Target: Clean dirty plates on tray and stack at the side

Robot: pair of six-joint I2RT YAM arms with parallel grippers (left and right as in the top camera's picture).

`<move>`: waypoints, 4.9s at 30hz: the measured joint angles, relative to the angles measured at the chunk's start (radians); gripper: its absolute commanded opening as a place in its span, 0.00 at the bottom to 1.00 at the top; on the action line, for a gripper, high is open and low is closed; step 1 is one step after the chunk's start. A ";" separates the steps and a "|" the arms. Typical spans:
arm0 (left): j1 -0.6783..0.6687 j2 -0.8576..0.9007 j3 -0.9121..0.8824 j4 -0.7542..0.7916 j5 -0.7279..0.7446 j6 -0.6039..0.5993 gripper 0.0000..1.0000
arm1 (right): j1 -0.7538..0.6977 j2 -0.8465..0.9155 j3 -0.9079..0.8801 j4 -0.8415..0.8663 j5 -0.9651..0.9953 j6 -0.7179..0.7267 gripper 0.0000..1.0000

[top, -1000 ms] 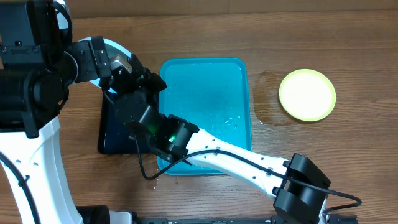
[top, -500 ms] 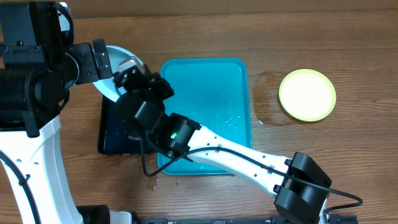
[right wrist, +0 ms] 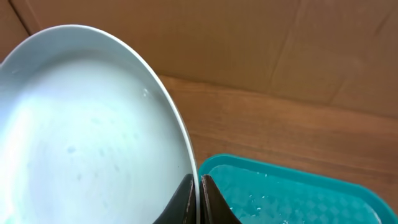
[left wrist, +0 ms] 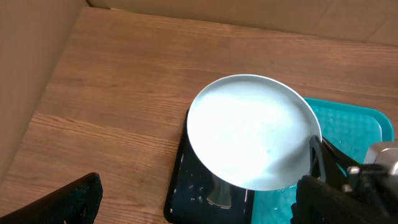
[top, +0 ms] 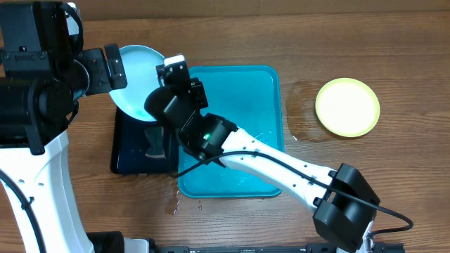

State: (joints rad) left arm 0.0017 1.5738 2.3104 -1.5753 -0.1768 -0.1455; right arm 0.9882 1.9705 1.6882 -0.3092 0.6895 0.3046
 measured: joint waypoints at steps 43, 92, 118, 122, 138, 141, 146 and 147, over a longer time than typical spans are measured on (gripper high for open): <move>0.000 0.000 0.000 0.000 0.000 0.000 1.00 | -0.956 -0.204 -0.002 -0.890 -0.399 0.295 0.04; 0.000 0.000 0.000 0.000 0.000 0.000 1.00 | -1.069 -0.208 -0.476 -0.471 -0.779 -0.103 0.59; 0.000 0.000 0.000 0.000 0.000 0.000 1.00 | -0.931 -0.208 -0.683 -0.172 -0.821 -0.286 0.60; 0.000 0.000 0.000 0.000 0.000 0.000 1.00 | -0.933 -0.210 -0.700 -0.162 -0.862 -0.289 0.60; 0.000 0.000 0.000 0.000 0.000 0.000 1.00 | -0.905 -0.219 -0.703 -0.235 -0.999 -0.288 0.65; 0.000 0.000 0.000 0.000 0.000 0.000 1.00 | -0.901 -0.220 -0.703 -0.253 -1.005 -0.286 0.67; 0.000 0.000 0.000 0.000 0.000 0.000 1.00 | -0.901 -0.220 -0.700 -0.259 -1.007 -0.283 0.72; 0.000 0.000 0.000 0.000 0.000 0.000 1.00 | -0.901 -0.220 -0.690 -0.280 -1.008 -0.282 0.73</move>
State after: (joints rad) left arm 0.0017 1.5738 2.3104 -1.5757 -0.1768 -0.1455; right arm 0.0875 1.7508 0.9985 -0.5888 -0.3187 0.0227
